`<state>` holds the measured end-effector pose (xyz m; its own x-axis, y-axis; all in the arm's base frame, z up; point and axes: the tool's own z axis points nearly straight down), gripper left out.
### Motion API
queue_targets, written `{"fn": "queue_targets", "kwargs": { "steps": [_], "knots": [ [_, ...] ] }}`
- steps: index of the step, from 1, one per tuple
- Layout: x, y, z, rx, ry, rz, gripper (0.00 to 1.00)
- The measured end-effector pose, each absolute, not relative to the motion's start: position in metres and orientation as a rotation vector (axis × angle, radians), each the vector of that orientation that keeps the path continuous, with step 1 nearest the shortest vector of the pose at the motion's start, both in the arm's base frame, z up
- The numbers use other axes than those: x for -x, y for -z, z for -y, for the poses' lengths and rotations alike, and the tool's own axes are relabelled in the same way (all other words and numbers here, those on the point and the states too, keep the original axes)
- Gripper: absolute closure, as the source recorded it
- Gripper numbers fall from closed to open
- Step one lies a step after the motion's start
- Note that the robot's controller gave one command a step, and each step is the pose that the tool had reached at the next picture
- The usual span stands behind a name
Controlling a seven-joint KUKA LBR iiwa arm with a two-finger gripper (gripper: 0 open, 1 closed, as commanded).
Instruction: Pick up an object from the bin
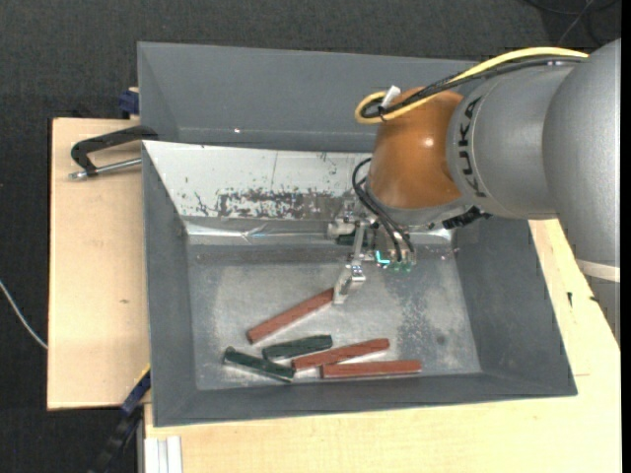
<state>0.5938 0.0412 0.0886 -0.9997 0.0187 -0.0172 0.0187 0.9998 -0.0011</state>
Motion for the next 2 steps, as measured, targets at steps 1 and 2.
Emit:
{"fn": "queue_targets", "kwargs": {
  "steps": [1, 2],
  "knots": [
    [-0.588, -0.089, -0.044, -0.024, -0.002, -3.155, 1.0],
    [-0.587, -0.079, -0.043, -0.028, -0.002, -3.139, 0.0]
  ]
}}
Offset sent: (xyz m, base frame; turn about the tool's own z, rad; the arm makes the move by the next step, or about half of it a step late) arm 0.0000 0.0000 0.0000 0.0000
